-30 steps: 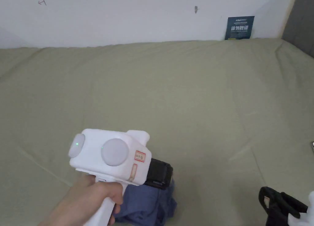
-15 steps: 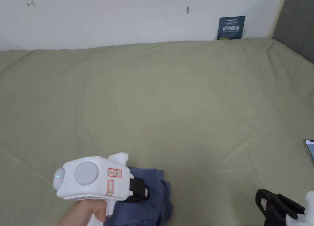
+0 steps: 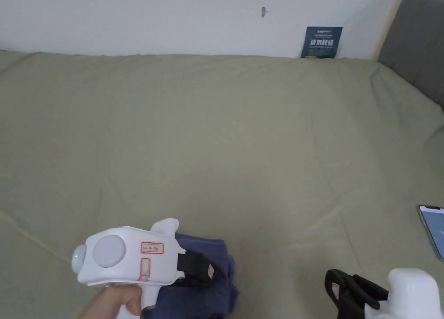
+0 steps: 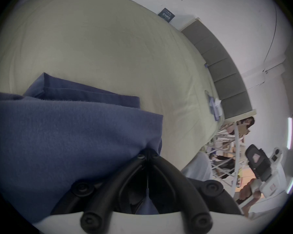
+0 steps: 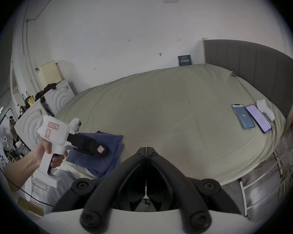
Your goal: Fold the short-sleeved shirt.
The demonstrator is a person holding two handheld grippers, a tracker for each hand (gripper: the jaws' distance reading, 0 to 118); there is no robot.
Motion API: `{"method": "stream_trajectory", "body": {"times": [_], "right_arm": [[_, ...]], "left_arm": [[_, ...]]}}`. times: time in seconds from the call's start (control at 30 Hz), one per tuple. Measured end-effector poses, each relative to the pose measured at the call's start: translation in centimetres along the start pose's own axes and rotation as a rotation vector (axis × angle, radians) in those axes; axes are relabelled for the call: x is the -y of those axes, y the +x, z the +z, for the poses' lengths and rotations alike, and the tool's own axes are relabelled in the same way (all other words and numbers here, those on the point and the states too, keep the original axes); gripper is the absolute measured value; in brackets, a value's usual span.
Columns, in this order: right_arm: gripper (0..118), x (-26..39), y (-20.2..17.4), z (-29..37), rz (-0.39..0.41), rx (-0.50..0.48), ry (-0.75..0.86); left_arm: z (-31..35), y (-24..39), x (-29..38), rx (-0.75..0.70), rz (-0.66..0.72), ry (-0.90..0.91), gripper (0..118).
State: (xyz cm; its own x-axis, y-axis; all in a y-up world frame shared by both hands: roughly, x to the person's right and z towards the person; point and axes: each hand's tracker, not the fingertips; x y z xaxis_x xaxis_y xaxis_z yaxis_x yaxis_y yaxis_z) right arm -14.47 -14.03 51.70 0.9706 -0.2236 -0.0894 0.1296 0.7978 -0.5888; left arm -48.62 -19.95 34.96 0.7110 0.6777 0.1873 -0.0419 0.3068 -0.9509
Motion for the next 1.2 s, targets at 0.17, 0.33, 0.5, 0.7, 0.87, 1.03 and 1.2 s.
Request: {"method": "stream_trajectory", "body": {"times": [0.17, 0.33, 0.5, 0.7, 0.87, 1.03, 1.2], "right_arm": [[0, -1.2, -3.8, -5.1, 0.0, -0.238, -0.119], [0, -1.2, -6.2, -14.0, -0.217, -0.582, -0.336], [0, 1.4, -5.1, -21.9, -0.501, -0.83, -0.467], [0, 5.8, 0.7, -25.9, -0.754, -0.94, -0.555], [0, 5.4, -0.3, -25.6, -0.691, -0.897, -0.54], [0, 5.3, -0.3, -25.6, -0.692, -0.895, -0.546], [0, 5.2, -0.2, -25.8, -0.689, -0.89, -0.554]], "left_arm": [[8.8, -2.5, 0.3, -0.056, -0.006, 0.127, 0], [13.5, -5.6, 1.6, -0.228, 0.005, 0.179, 0], [13.2, -9.1, 1.8, -0.233, 0.091, 0.153, 0], [12.2, -10.5, 1.1, -0.134, 0.111, 0.113, 1], [10.6, -11.8, 0.3, 0.066, 0.188, 0.056, 115], [7.7, -11.8, -0.4, 0.138, 0.211, 0.049, 98], [4.7, -13.6, -0.4, 0.183, 0.214, 0.03, 39]]}}
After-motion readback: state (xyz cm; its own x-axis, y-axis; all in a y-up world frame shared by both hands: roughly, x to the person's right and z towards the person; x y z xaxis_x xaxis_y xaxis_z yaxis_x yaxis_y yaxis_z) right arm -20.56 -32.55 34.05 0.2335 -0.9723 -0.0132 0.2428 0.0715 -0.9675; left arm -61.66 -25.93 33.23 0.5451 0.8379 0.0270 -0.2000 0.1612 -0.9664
